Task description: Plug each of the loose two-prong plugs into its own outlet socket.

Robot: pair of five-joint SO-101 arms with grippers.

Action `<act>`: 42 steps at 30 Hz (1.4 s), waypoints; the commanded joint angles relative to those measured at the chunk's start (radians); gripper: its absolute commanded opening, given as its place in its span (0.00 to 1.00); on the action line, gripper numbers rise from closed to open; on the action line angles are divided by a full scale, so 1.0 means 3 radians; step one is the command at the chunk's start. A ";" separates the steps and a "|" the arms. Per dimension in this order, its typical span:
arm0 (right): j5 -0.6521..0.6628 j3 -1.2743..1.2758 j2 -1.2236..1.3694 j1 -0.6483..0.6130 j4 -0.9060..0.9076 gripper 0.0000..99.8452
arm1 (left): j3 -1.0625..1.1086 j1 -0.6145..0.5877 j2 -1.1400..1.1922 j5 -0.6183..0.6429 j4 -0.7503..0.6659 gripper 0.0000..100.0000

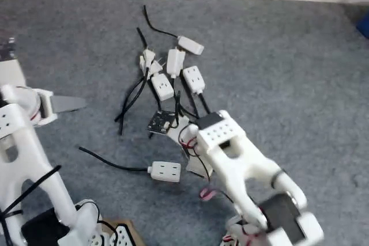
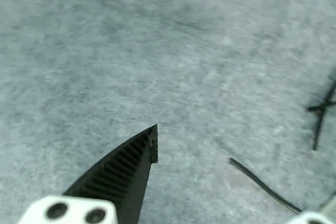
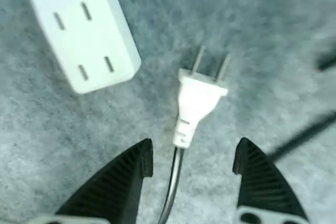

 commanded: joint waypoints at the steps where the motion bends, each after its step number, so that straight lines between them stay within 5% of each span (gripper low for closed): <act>1: -0.0010 -0.0366 0.0248 -0.0054 -0.0084 0.24 | -0.0003 -0.0130 -0.0008 -0.0138 -0.0066 0.51; 22: -0.0194 -0.0586 0.0673 -0.0146 -0.0248 0.24 | 0.0274 -0.0335 -0.0013 -0.0302 -0.0373 0.51; 29: -0.0317 -0.0550 0.0683 -0.0008 -0.0095 0.04 | 0.0258 -0.0381 -0.0013 -0.0302 -0.0373 0.51; 42: -0.0322 -0.0335 0.0667 -0.0013 -0.0084 0.06 | 0.0258 -0.0371 -0.0013 -0.0302 -0.0358 0.51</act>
